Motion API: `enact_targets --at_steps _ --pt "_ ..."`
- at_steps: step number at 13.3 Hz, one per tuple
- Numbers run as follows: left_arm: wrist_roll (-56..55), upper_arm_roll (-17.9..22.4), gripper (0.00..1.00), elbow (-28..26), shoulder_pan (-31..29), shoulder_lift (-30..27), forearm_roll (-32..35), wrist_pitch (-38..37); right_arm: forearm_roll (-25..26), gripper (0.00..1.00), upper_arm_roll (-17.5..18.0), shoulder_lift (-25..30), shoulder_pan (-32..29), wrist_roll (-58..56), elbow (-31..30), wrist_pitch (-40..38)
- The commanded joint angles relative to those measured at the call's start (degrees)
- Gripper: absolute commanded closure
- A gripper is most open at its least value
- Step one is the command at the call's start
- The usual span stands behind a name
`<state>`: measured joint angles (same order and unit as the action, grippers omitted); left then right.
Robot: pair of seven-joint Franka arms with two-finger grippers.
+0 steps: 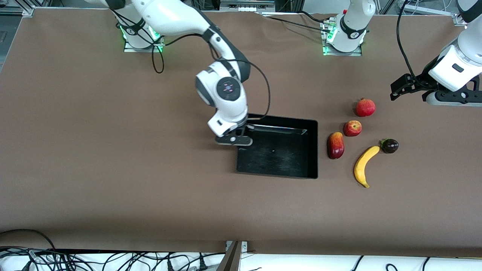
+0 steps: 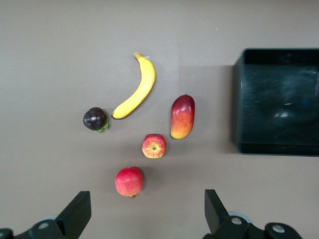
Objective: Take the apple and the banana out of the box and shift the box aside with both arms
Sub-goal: 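Drag the empty black tray away from the fruits with the right gripper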
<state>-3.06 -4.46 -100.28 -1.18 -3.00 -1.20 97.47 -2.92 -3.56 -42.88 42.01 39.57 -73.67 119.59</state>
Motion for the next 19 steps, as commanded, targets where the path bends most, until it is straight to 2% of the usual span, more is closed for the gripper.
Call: enact_targets --at_steps 1,5,9,12,14,19 --pt "0.77 0.59 0.00 -0.10 0.48 -0.16 -1.70 -0.26 -0.16 1.00 0.40 8.31 -5.70 -10.79 -6.98 -2.78" --pt "0.77 0.59 0.00 -0.10 0.57 -0.16 -1.70 -0.35 -0.77 1.00 -1.62 18.59 -14.92 -26.01 -21.57 -0.60" --pt "0.77 0.59 0.00 -0.10 0.57 -0.16 -1.70 -0.35 -1.04 1.00 -3.99 25.20 -22.75 -35.78 -38.10 10.29" --pt "0.77 0.59 0.00 -0.10 0.57 -0.25 -1.70 -0.53 -1.13 1.00 -8.02 27.67 -23.91 -40.18 -48.30 19.08" --pt "0.77 0.59 0.00 -0.10 0.57 -0.34 -1.70 -0.53 -1.13 1.00 -9.35 28.02 -24.26 -40.89 -50.96 21.12" --pt "0.77 0.42 0.00 -0.01 1.01 -0.25 -1.70 -0.53 -1.13 1.00 -9.36 26.97 -25.40 -42.12 -53.24 22.53"
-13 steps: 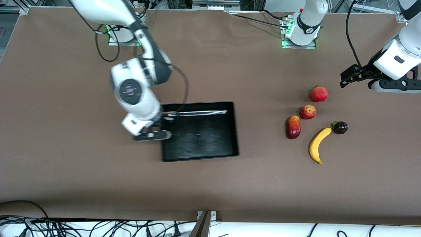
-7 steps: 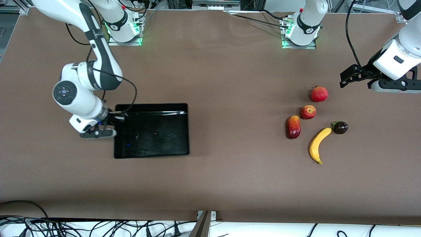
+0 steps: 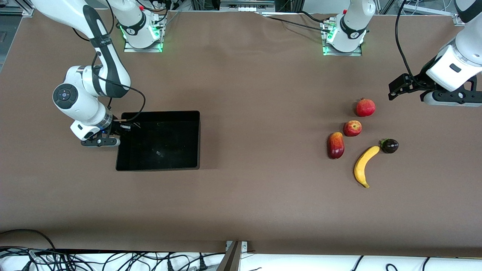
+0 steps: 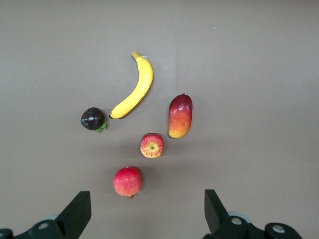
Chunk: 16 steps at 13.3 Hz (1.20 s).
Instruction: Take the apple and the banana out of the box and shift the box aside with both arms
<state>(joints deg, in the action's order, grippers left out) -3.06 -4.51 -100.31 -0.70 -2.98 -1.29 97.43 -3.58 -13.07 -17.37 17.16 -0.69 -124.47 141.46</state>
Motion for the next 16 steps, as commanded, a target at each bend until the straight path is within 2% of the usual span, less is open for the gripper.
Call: enact_targets --at_steps 1,2,3,4,5,6,8,11,13,16 --pt "0.60 0.38 0.00 -0.06 0.79 -0.36 -1.61 -0.49 -0.47 1.00 0.15 1.20 -0.55 -1.86 -2.45 0.66" --pt "-0.01 -0.50 0.00 0.03 0.79 -0.44 -1.61 -0.67 -0.47 1.00 0.15 0.76 -0.55 -1.78 -2.45 0.66" --pt "-0.19 -0.94 0.00 0.20 0.79 -0.36 -1.52 -0.75 -0.47 0.78 0.24 0.76 -0.46 -1.86 -2.36 0.48" --pt "-0.28 -0.94 0.00 1.08 0.79 -0.27 -1.52 -0.93 -0.47 0.47 0.42 1.02 -0.46 -1.78 -2.01 0.13" --pt "-0.20 -0.94 0.00 1.09 0.79 -0.27 -1.52 -1.02 -0.38 0.07 0.59 1.54 -0.37 -1.78 -1.66 0.04" --pt "-0.20 -0.94 0.00 1.09 0.70 -0.27 -1.52 -1.11 -0.38 0.00 0.77 2.68 -0.29 -1.86 -0.79 -0.57" --pt "-0.11 -0.94 0.00 1.52 0.79 0.25 -1.52 -1.11 -0.20 0.00 1.03 4.27 0.24 -1.78 3.33 -6.25" --pt "-0.20 -0.86 0.00 1.61 0.79 0.43 -1.52 -1.28 0.49 0.00 1.74 4.63 0.15 -2.39 18.41 -22.75" --pt "-0.28 -0.86 0.00 2.49 0.70 0.96 -1.52 -1.28 -0.02 0.00 1.48 3.58 -0.11 -2.48 27.22 -30.08" --pt "-0.28 -0.86 0.00 2.67 0.53 1.14 -1.52 -1.28 -0.38 0.00 1.21 4.62 -0.29 -1.87 31.99 -37.62"
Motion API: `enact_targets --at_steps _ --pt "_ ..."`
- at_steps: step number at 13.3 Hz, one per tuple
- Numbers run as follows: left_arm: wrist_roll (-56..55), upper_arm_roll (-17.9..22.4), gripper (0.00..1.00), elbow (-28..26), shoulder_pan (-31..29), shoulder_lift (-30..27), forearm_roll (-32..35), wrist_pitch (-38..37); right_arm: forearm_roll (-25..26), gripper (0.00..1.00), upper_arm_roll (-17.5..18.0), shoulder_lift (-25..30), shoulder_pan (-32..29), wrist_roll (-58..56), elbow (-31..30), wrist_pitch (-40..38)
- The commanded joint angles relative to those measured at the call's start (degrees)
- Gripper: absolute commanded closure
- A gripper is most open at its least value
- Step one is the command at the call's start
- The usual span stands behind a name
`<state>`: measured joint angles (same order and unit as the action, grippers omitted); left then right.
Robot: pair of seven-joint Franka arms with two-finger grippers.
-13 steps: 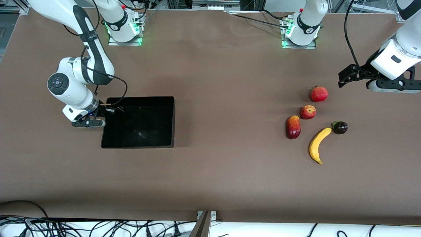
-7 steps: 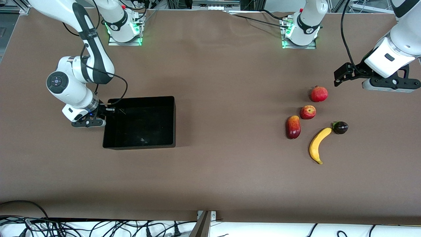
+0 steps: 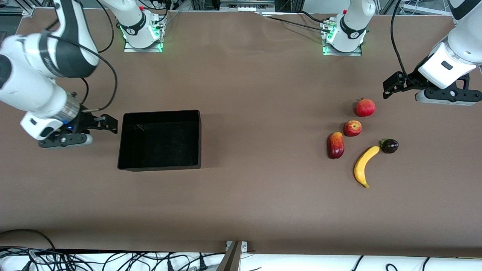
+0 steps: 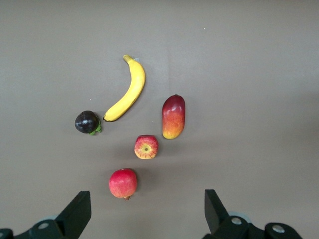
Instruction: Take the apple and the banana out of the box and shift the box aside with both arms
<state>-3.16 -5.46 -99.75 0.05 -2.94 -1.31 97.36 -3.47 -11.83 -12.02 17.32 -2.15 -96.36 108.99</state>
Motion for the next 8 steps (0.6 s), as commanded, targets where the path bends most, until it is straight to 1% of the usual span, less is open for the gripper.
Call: enact_targets --at_steps 1,2,3,4,8 --pt "-0.18 0.10 0.00 2.11 -0.23 1.09 -1.51 -1.21 -0.49 0.00 0.05 -0.29 -0.44 0.04 6.42 -10.24" --pt "-0.18 0.10 0.00 2.11 -0.23 1.09 -1.51 -1.21 -0.49 0.00 0.14 0.67 -0.44 1.17 8.45 -15.08" --pt "0.08 0.10 0.00 2.19 -0.23 1.09 -1.51 -1.21 -0.40 0.00 0.40 1.72 -0.36 1.27 9.17 -17.65" --pt "0.34 0.10 0.00 2.11 -0.40 1.09 -1.51 -1.21 -0.31 0.00 0.49 3.30 -0.27 1.45 9.17 -18.37" --pt "-0.09 0.10 0.00 2.11 -0.49 1.09 -1.51 -1.21 -0.40 0.00 0.50 3.67 -0.18 1.36 9.53 -18.38"
